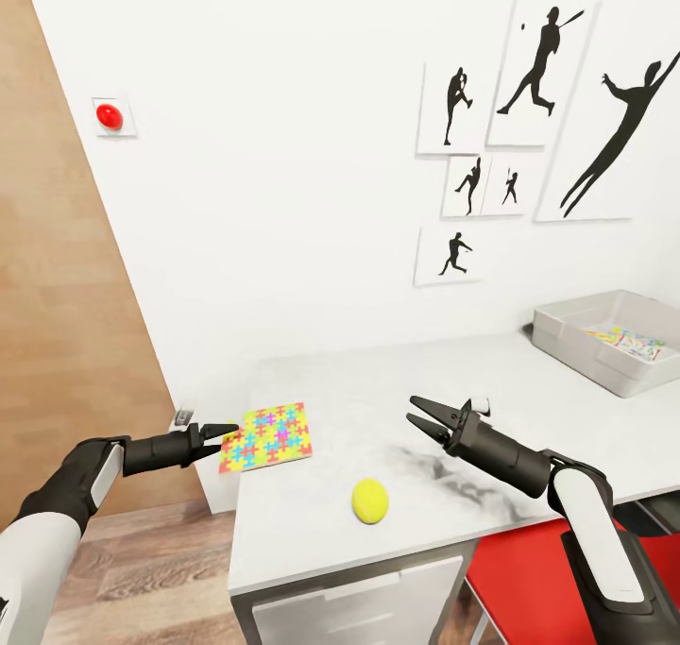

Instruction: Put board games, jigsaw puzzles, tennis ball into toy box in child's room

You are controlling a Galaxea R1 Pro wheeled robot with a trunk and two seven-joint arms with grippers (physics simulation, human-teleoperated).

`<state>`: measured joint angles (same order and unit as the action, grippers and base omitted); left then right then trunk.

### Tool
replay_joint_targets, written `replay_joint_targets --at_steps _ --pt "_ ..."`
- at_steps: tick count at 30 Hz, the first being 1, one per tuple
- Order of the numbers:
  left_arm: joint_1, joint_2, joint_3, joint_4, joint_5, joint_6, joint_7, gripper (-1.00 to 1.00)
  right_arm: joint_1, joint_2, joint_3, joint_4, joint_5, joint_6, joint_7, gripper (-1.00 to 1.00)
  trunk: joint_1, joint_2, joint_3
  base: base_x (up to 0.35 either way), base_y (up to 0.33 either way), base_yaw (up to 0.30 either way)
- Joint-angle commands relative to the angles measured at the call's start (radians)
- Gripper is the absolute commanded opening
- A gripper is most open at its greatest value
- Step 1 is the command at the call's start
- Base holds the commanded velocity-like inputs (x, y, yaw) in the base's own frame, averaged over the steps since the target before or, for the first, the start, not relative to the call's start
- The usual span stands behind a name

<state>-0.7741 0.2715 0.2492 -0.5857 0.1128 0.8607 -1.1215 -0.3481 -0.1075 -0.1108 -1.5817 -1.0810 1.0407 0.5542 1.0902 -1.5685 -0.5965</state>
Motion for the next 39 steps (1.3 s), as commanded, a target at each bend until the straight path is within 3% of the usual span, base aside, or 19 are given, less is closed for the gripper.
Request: replay_joint_targets --at_steps 1,25,26,36,39 --pt "-0.001 0.0 0.001 0.0 0.002 0.005 -0.001 1.0 -0.001 0.0 -0.001 0.0 0.007 0.004 0.007 1.0 0.0 -0.001 -0.001 0.0 0.0 0.0" --pt "-0.001 0.0 0.001 0.0 0.002 0.003 -0.003 1.0 -0.001 0.0 -0.001 0.0 0.007 0.004 0.008 1.0 0.0 -0.001 -0.001 0.0 -0.018 0.0" --pt "-0.001 0.0 0.001 0.0 0.002 0.002 -0.003 -1.0 -0.001 0.0 -0.001 0.0 0.007 0.004 0.008 1.0 0.0 -0.001 -0.001 0.0 0.0 0.0" --pt "-0.001 0.0 0.001 0.0 0.002 0.004 -0.003 -1.0 -0.001 0.0 -0.001 0.0 0.007 0.004 0.008 1.0 0.0 -0.001 -0.001 0.0 0.0 0.0" --pt "-0.001 0.0 0.002 0.0 0.002 0.004 -0.003 -1.0 -0.001 0.0 -0.001 0.0 0.007 0.004 0.008 1.0 -0.012 0.02 0.008 0.0 0.0 0.0"
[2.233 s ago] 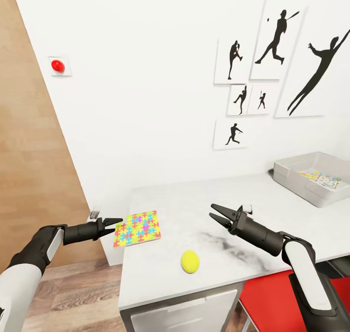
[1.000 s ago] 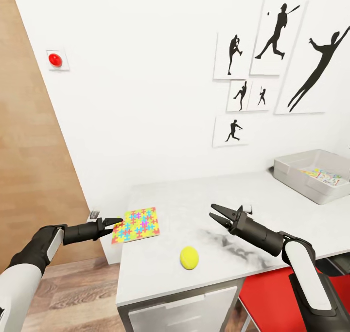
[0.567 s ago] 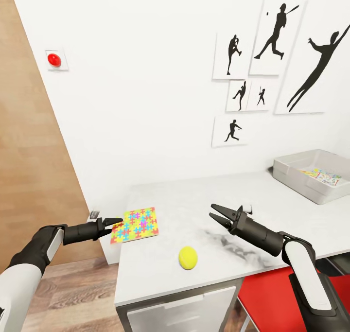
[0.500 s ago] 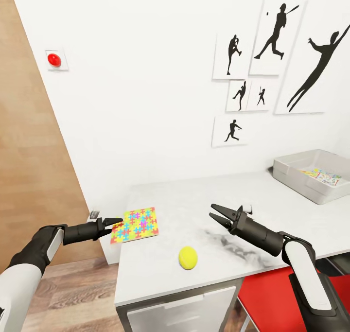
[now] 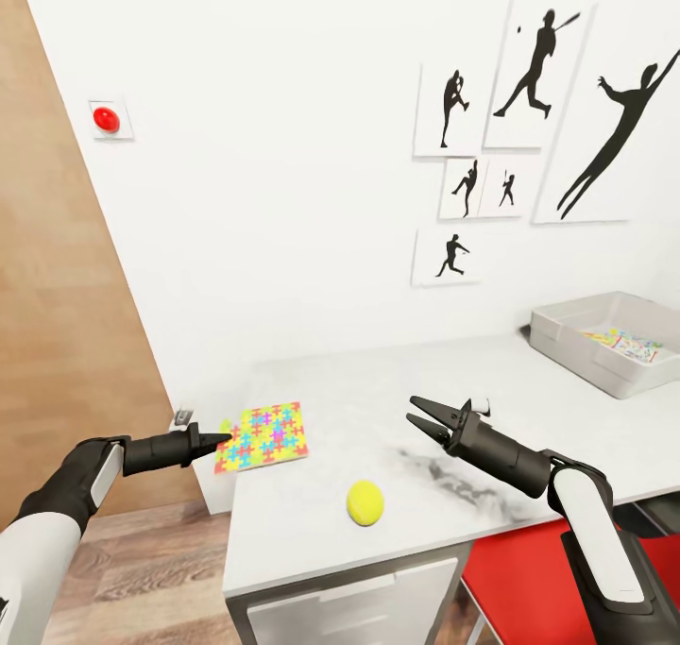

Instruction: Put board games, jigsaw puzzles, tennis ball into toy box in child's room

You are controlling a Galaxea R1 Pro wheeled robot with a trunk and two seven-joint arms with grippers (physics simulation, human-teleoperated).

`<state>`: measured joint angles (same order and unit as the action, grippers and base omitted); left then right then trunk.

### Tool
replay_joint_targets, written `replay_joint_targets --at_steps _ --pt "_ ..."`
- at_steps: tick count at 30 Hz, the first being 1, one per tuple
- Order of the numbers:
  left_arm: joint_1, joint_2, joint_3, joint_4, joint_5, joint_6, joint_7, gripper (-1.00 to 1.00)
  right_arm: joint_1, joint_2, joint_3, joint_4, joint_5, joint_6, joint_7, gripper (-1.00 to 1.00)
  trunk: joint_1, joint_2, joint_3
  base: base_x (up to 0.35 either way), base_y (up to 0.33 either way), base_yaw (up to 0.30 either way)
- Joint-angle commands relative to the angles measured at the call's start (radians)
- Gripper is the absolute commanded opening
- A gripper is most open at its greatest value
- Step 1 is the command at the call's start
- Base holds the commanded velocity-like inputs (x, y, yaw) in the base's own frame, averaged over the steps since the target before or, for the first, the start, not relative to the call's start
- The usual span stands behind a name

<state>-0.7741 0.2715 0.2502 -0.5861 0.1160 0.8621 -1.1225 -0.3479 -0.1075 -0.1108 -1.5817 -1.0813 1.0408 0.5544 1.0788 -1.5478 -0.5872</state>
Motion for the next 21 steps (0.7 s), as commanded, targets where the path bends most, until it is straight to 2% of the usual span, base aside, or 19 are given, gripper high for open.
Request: replay_joint_targets --at_steps 1,21 --pt "-0.001 0.0 0.001 0.0 -0.001 0.003 -0.002 -1.0 -0.001 0.0 -0.001 0.0 0.007 0.004 0.008 1.0 -0.004 0.007 0.002 0.0 0.0 0.0" --pt "-0.001 0.0 0.001 0.0 -0.001 0.003 -0.002 -1.0 -0.001 0.0 -0.001 0.0 0.007 0.004 0.007 1.0 -0.081 0.147 0.065 0.0 0.0 0.0"
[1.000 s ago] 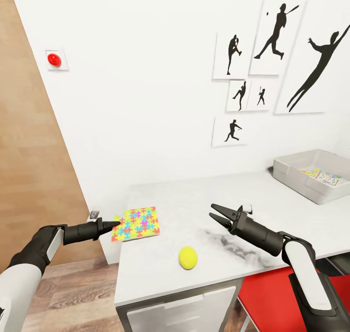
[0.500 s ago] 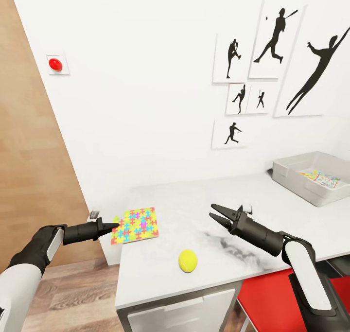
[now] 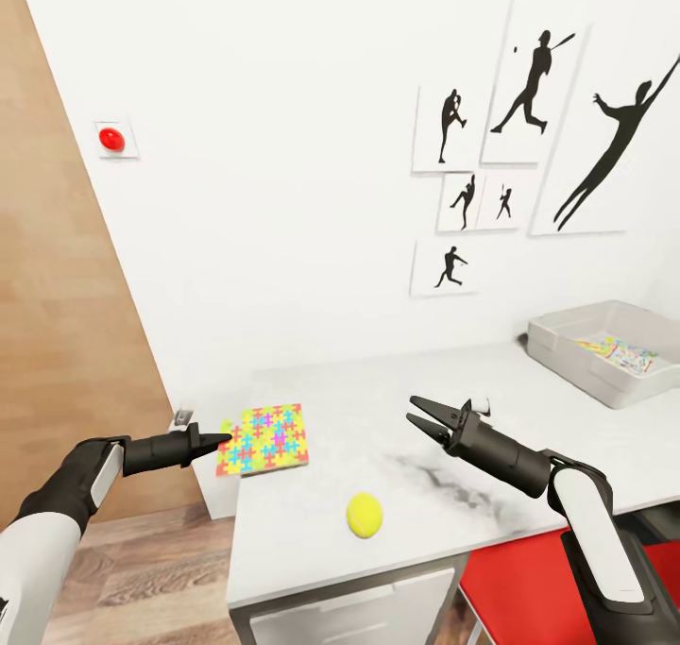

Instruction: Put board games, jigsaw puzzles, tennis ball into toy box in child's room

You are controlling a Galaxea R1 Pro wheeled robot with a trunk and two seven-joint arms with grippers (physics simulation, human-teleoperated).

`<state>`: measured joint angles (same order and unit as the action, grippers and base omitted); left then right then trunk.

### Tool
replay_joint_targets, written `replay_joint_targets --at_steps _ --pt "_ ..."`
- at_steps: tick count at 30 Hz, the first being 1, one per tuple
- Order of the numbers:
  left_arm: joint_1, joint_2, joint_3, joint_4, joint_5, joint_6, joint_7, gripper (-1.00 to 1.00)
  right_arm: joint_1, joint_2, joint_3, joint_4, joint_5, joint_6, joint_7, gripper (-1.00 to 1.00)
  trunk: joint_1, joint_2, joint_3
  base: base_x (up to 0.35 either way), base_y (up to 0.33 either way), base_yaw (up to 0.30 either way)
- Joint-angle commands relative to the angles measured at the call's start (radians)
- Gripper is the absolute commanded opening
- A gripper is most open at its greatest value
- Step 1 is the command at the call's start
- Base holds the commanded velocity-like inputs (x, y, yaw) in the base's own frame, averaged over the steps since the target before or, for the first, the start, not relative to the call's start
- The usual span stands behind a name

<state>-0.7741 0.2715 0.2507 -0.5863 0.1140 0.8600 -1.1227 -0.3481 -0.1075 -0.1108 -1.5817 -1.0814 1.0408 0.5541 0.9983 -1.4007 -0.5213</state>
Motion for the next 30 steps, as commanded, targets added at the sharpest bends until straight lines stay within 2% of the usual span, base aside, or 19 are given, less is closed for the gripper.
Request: replay_joint_targets --at_steps 1,11,15,20,24,30 --pt "-0.001 0.0 0.001 0.0 0.001 0.005 -0.002 -1.0 -0.001 0.0 -0.001 0.0 0.007 0.004 0.008 1.0 -0.004 0.007 0.002 0.0 0.0 0.0" --pt "-0.001 0.001 0.001 0.0 0.001 0.006 -0.002 -1.0 -0.001 0.0 -0.001 0.0 0.007 0.004 0.008 1.0 -0.042 0.077 0.034 0.0 0.0 0.0" --pt "-0.001 0.002 0.001 0.0 0.001 0.007 -0.021 -1.0 -0.001 0.0 -0.001 0.0 0.008 0.004 0.008 1.0 -0.042 0.077 0.034 0.0 0.0 0.0" --pt "-0.001 0.005 0.0 -0.007 -0.006 0.01 -0.135 -1.0 -0.001 0.0 -0.001 0.0 0.008 0.004 0.008 1.0 -0.05 0.091 0.04 0.0 0.0 0.0" --pt "-0.001 0.032 -0.003 -0.009 -0.005 0.033 -0.212 -1.0 -0.001 0.001 0.0 0.0 0.009 0.003 0.007 1.0 -0.065 0.119 0.052 0.0 0.0 0.0" --pt "0.0 0.066 -0.01 -0.009 -0.009 0.06 -0.381 -1.0 -0.001 0.003 0.002 0.0 0.014 0.003 -0.016 1.0 -0.088 0.161 0.071 0.0 0.0 0.0"
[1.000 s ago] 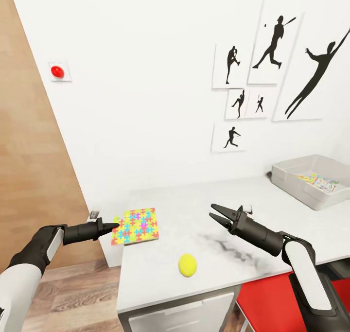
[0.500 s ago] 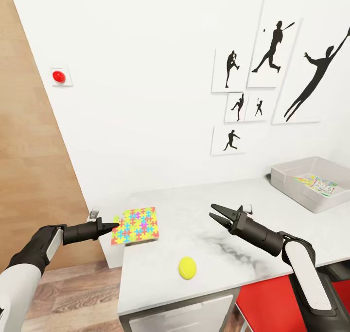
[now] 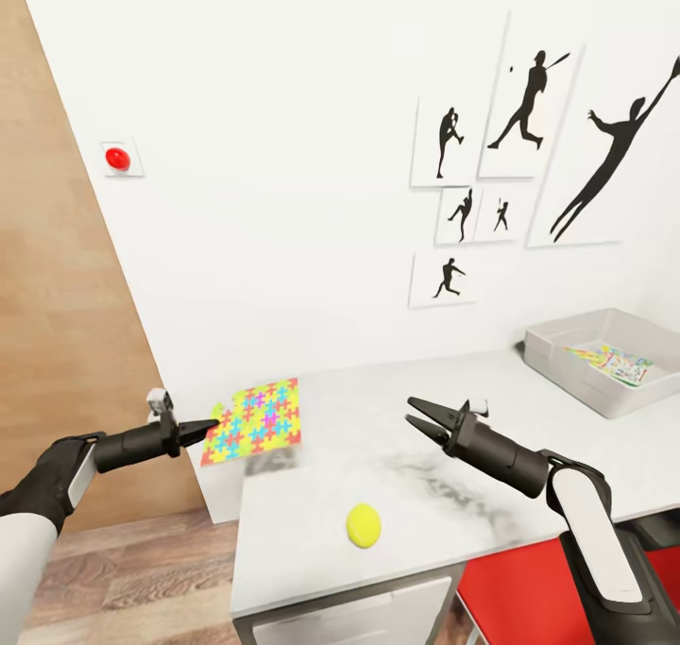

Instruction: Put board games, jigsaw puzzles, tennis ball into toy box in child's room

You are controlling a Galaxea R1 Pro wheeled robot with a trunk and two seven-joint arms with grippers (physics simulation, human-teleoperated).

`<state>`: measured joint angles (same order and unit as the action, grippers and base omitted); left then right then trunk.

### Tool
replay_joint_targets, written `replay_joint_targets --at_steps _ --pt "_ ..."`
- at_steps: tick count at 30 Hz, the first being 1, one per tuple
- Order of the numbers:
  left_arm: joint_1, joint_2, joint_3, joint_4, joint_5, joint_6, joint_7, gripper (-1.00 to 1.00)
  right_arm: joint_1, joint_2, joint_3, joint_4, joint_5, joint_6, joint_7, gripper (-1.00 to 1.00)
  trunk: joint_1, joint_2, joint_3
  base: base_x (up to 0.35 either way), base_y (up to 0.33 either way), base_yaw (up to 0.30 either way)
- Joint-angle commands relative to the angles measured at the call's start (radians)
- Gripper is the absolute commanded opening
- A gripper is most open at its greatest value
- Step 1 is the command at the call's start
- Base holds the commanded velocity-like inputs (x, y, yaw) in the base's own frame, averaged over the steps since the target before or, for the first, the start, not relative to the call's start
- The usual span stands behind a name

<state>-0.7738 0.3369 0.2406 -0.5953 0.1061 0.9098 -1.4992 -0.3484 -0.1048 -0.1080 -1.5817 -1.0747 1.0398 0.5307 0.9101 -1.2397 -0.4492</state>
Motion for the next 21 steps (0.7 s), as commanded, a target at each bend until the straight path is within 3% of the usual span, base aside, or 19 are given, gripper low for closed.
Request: replay_joint_targets --at_steps 1,12,21 --pt "-0.001 0.002 -0.001 0.0 -0.001 0.012 -0.018 -1.0 0.0 0.001 -0.001 0.0 0.007 0.004 0.0 1.0 -0.004 0.007 0.002 0.0 0.0 0.0" --pt "-0.001 0.002 -0.007 -0.003 -0.002 0.025 -0.046 -1.0 0.0 0.009 0.0 0.0 0.009 0.002 -0.029 1.0 -0.046 0.084 0.037 -0.001 0.0 0.0" --pt "-0.001 0.002 -0.007 -0.01 -0.002 0.026 -0.047 -1.0 0.0 0.013 -0.011 0.0 0.01 -0.007 -0.028 1.0 -0.081 0.147 0.065 -0.118 0.0 0.0"
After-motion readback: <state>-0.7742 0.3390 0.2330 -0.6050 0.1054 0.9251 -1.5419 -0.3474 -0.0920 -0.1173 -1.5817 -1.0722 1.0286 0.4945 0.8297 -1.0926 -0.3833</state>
